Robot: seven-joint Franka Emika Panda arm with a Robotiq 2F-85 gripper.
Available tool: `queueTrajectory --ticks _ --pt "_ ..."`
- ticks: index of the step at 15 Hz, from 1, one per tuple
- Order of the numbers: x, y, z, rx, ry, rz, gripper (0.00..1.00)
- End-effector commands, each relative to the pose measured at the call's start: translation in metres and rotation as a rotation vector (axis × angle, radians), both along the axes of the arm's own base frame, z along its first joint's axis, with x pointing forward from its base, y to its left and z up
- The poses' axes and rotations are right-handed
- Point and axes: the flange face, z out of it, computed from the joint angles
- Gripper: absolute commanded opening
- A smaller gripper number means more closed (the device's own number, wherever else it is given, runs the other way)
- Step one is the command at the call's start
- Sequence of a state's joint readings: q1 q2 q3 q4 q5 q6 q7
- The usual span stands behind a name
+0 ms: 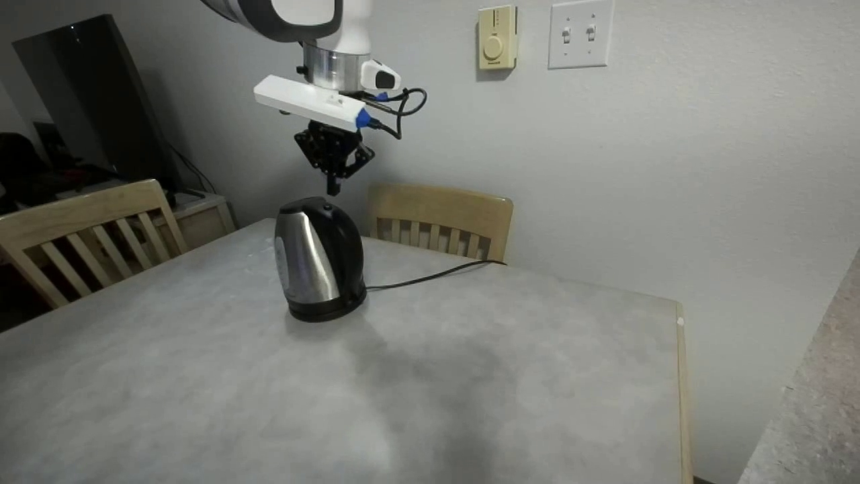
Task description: Open the lid of the kettle
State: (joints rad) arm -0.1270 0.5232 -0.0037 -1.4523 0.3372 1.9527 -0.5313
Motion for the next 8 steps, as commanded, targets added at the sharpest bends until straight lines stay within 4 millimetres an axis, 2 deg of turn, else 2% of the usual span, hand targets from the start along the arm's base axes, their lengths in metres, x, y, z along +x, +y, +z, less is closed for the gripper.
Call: queueTrajectory --ticks 1,5,8 --pt "0.010 -0.003 -0.006 0.023 0.039 -0.024 0.00" --pt "0.012 0.000 -0.010 0.029 0.070 -0.047 0.00" --pt "0.007 -0.001 0.002 0.026 0.072 -0.083 0.00"
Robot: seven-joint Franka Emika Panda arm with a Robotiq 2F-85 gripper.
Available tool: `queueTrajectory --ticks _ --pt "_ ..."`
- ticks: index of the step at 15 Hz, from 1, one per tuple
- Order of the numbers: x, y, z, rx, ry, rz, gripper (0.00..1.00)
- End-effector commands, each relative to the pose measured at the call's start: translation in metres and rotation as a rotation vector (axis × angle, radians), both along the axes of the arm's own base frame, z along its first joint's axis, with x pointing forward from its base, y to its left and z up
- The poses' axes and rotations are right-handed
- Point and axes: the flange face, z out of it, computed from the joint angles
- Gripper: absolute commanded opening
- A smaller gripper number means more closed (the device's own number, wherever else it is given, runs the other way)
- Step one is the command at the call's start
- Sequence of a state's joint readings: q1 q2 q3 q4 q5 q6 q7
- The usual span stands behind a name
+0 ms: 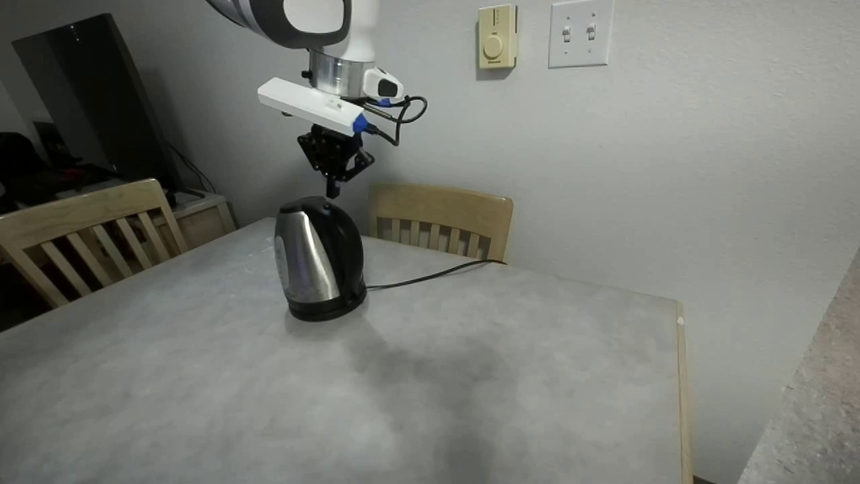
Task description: Open the lid of the kettle
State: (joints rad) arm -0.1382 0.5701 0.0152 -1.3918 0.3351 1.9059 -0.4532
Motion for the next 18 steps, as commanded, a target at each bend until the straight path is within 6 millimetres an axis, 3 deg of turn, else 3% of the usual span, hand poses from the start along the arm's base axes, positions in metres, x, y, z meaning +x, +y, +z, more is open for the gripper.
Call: queueTrajectory --ticks 1,5,13,18 --pt "-0.006 -0.005 0.015 0.007 0.035 -0.047 0.00" --pt "-0.009 -0.003 0.013 0.022 0.101 -0.092 0.00" --pt "-0.001 0.005 -0.034 0.020 0.239 -0.124 0.00" --pt "0.006 0.012 -0.025 0.011 0.259 -0.097 0.00"
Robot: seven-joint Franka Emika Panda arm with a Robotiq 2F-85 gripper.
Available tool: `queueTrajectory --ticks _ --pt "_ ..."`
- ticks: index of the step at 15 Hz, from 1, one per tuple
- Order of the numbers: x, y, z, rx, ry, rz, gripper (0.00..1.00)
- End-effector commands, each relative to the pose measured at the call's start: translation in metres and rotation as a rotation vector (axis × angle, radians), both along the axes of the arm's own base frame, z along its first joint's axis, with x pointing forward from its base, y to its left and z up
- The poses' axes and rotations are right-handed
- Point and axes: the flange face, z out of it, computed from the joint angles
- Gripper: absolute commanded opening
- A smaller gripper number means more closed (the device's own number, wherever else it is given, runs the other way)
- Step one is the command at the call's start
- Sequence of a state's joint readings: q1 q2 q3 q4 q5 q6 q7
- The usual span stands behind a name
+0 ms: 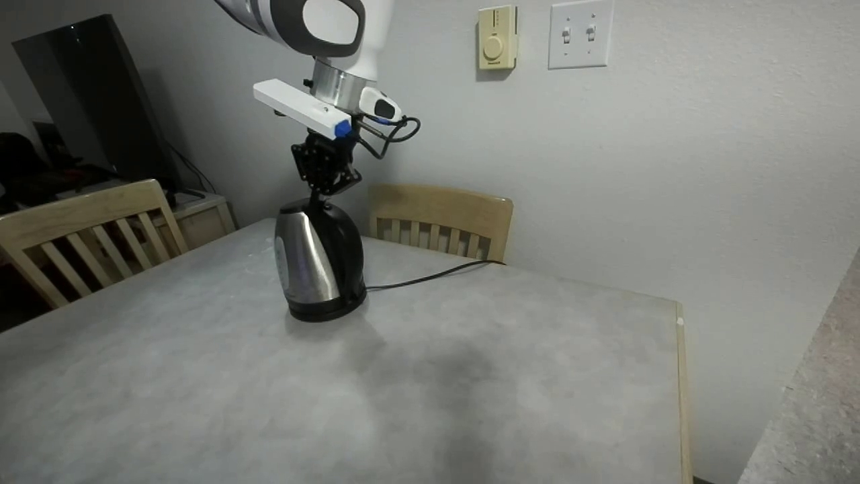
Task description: Open the lid of the kettle
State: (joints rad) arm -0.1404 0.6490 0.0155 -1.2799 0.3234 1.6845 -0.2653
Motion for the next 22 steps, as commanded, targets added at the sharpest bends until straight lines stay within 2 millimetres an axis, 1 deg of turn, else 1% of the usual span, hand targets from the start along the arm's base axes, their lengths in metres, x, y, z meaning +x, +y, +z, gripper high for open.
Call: queueTrajectory --ticks 1,6,10,12,14,16,20,21,22 --pt "0.009 0.006 -0.001 -0.011 0.019 0.016 0.00" --pt "0.005 0.010 0.031 -0.033 -0.024 0.025 0.00" --pt "0.004 -0.001 0.049 -0.048 -0.055 0.006 0.00" --pt "0.005 -0.006 0.051 -0.049 -0.057 -0.004 0.00" --pt "0.008 -0.010 0.043 -0.043 -0.041 -0.011 0.00" --pt "0.012 -0.009 0.026 -0.038 -0.010 -0.007 0.00" --pt "0.017 0.004 -0.011 -0.031 0.069 0.022 0.00" --pt "0.019 0.006 -0.016 -0.033 0.080 0.028 0.00" --pt "0.019 0.006 -0.014 -0.033 0.087 0.030 0.00"
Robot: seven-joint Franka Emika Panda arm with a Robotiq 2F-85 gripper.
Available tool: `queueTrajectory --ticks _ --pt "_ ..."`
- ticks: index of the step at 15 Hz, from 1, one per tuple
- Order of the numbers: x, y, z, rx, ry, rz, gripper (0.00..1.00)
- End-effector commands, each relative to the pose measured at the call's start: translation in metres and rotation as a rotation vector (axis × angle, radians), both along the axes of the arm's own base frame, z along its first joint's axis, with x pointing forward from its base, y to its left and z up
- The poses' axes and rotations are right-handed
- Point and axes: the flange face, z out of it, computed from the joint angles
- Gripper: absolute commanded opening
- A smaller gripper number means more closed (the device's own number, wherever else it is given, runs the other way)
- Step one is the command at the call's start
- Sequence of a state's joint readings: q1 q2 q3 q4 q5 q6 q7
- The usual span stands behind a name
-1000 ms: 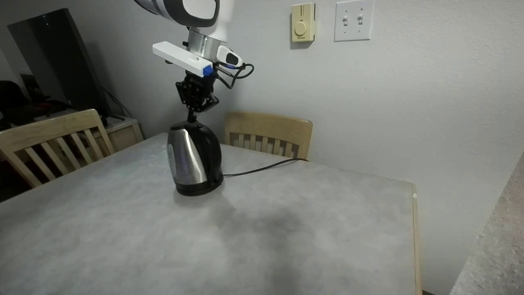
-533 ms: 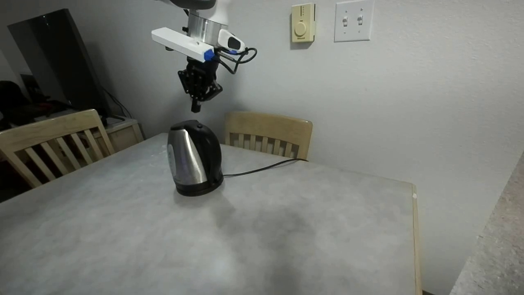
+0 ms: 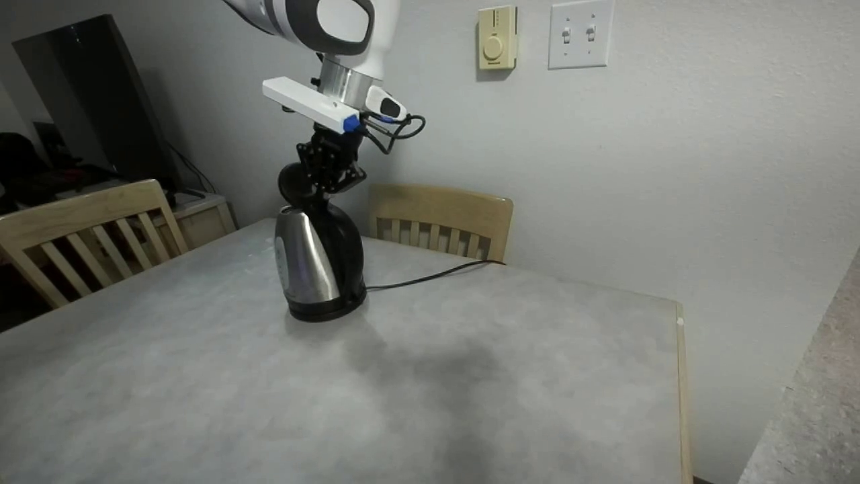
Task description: Open the lid of the kettle
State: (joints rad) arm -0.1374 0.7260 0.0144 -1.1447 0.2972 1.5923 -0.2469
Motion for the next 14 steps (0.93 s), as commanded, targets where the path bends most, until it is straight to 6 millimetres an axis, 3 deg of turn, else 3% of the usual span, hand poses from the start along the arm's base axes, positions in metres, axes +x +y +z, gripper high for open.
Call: queueTrajectory --ticks 1,6,14 --pt "0.007 0.006 -0.012 -0.018 0.053 0.012 0.00" --pt "0.008 0.005 0.011 -0.026 0.021 0.024 0.00" --pt "-0.007 0.025 0.096 -0.068 -0.122 0.108 0.00"
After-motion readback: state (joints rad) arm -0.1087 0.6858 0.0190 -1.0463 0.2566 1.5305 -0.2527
